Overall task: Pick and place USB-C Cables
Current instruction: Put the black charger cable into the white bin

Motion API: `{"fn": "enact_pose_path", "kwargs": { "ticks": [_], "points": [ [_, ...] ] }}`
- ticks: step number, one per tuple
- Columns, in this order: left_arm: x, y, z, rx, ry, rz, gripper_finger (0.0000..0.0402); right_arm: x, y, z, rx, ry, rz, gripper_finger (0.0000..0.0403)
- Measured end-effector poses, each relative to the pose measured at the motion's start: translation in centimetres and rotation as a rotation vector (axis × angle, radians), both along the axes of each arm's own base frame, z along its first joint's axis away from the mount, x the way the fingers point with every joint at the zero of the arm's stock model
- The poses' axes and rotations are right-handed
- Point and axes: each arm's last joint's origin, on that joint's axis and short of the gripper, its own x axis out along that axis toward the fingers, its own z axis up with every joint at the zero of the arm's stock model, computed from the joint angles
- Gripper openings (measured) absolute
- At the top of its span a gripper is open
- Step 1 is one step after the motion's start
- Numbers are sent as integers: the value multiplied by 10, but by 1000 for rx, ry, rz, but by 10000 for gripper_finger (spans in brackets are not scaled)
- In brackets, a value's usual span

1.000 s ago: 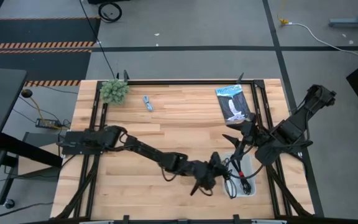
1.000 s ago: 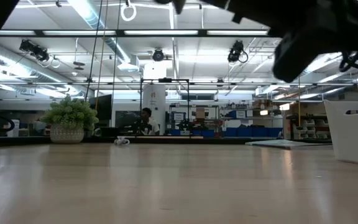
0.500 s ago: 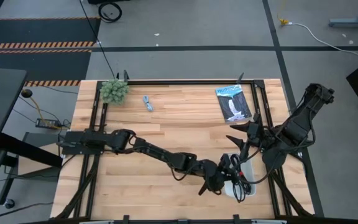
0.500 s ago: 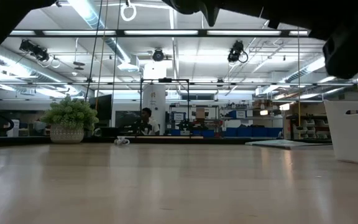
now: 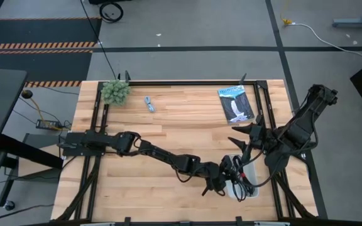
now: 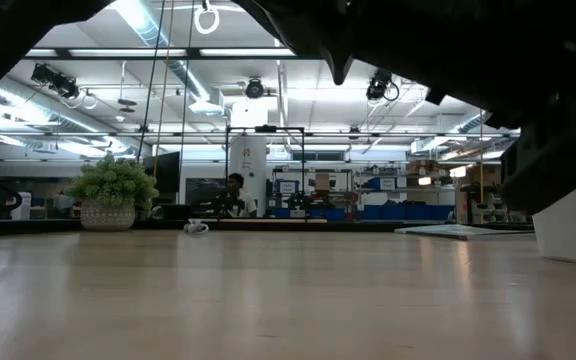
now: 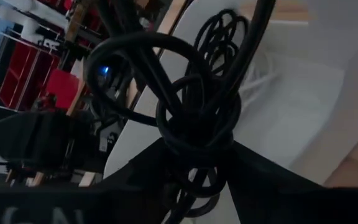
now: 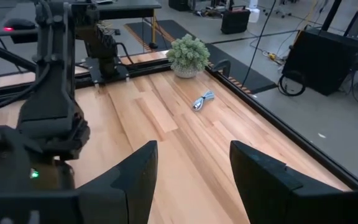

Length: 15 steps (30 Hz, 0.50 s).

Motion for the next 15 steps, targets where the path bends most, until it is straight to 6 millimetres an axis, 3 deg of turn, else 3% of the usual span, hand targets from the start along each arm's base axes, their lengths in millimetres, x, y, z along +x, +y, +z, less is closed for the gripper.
{"fn": "enact_pose_path", "kwargs": {
  "ticks": [9,15],
  "points": [
    [0,0,2,-27,-13,16,238,1,1,-1,1,2,-2,207],
    [0,1,3,-12,-18,59,249,1,1,-1,11,-2,-5,207]
  ]
}}
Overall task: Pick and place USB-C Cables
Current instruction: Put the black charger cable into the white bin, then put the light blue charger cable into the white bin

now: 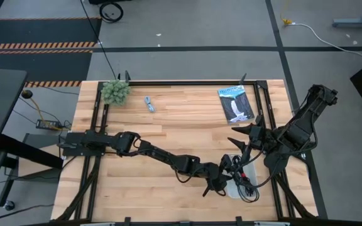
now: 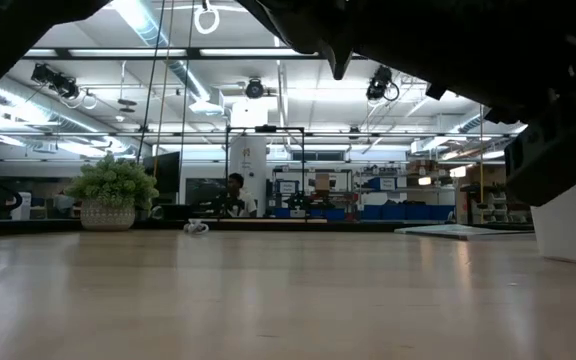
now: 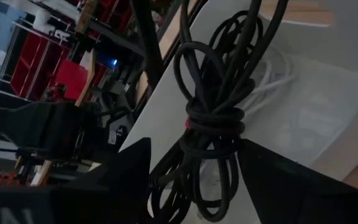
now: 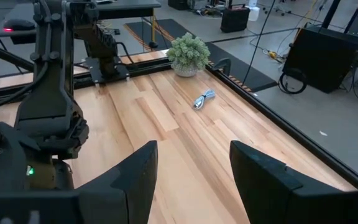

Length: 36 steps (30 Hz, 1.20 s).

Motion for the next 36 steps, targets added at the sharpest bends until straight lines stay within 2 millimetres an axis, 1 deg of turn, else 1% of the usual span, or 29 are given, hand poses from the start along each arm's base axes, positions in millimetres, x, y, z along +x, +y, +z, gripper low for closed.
{"fn": "enact_pose_path", "kwargs": {
  "ticks": [3,8,11,14,17,24,29,31,36],
  "points": [
    [-2,-3,5,2,-7,3,241,0,0,0,-1,2,1,207],
    [-2,-8,29,-8,-59,-4,223,0,0,-1,0,10,6,207],
    [-6,-7,42,-11,-51,23,210,0,1,-2,45,22,22,207],
    [-14,-5,57,-33,19,55,194,3,5,-5,77,36,30,207],
    [-24,-6,71,-60,83,78,169,4,9,-8,79,53,42,207],
    [-44,-15,72,-17,265,91,79,4,8,-7,75,37,32,207],
    [-56,-16,60,46,408,148,17,2,9,-7,70,34,42,207],
    [-59,-14,57,47,446,171,7,1,10,-7,69,34,48,207],
    [-67,-10,52,49,533,224,9,0,12,-6,74,31,57,207]
  ]
}}
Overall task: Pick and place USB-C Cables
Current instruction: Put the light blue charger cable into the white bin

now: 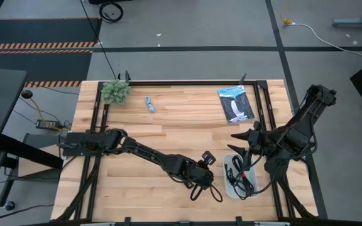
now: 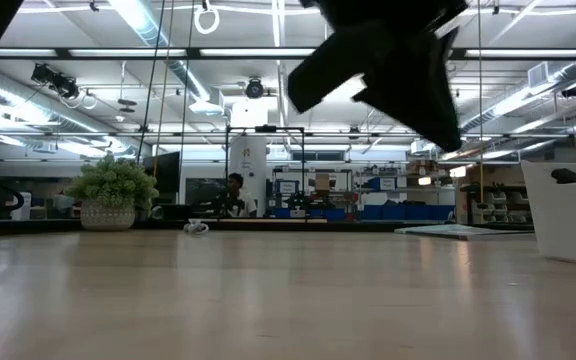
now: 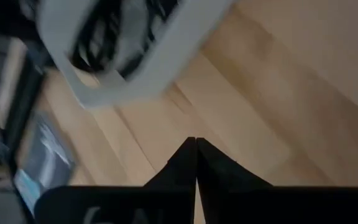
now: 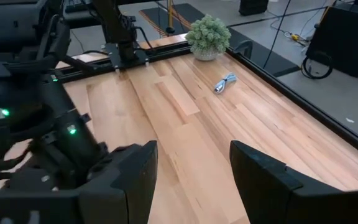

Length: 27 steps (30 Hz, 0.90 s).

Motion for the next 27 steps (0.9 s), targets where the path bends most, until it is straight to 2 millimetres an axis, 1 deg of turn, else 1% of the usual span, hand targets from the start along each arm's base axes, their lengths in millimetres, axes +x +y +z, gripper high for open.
{"fn": "enact_pose_path", "kwargs": {
  "ticks": [4,8,14,16,19,21,23,27],
  "points": [
    [-9,6,-6,35,100,50,9,-2,2,0,4,-2,13,207],
    [-18,15,-4,94,174,114,10,-3,3,0,3,-1,18,207],
    [-30,41,3,113,298,219,10,-3,3,0,3,-1,19,207],
    [-33,51,9,117,323,248,10,-3,3,0,0,1,19,207],
    [-41,71,16,120,357,288,10,-3,3,0,-3,3,20,207],
    [-51,89,19,104,379,316,10,-3,3,0,-3,3,20,207],
    [-63,109,21,79,393,343,10,-3,3,0,-3,5,21,207],
    [-92,145,18,59,375,388,11,-2,3,-1,-18,10,24,207]
  ]
}}
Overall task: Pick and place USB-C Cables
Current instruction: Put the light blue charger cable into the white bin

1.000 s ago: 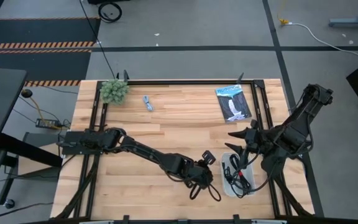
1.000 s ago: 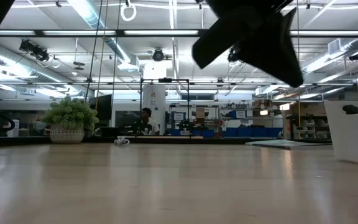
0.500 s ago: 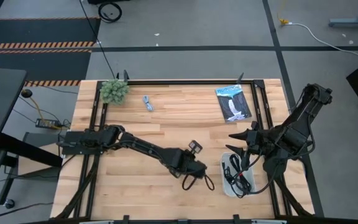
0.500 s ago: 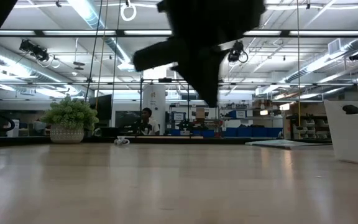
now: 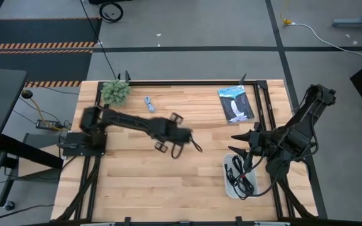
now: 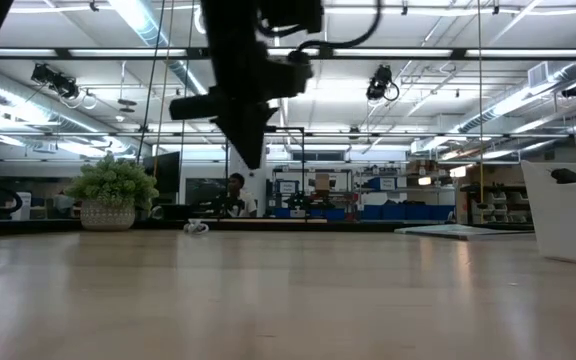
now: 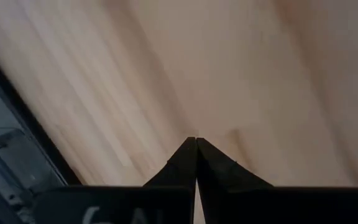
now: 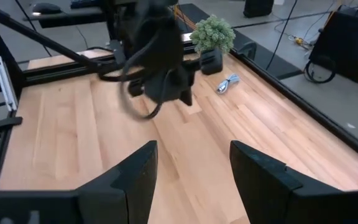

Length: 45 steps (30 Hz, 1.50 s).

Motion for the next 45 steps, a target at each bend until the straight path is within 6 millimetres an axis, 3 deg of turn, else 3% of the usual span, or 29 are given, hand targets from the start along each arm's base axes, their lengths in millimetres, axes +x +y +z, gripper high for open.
{"fn": "enact_pose_path", "kwargs": {
  "ticks": [7,12,20,25,28,33,45],
  "points": [
    [-42,63,-7,-46,-84,145,11,0,-1,1,-59,-16,-15,207],
    [-60,110,-12,-105,-91,339,30,0,-1,1,-66,-13,-14,207],
    [-90,191,-11,-160,-282,883,108,0,-1,1,-71,-12,-14,207],
    [-111,225,-12,-272,-388,1184,170,0,-1,1,-73,-11,-13,207],
    [-121,238,-12,-284,-449,1344,207,0,-1,1,-75,-10,-13,207],
    [-129,247,-13,-323,-481,1439,243,0,-1,1,-76,-10,-12,207],
    [-125,240,-48,-377,-394,1518,225,1,-1,1,-71,-12,-11,207]
  ]
}}
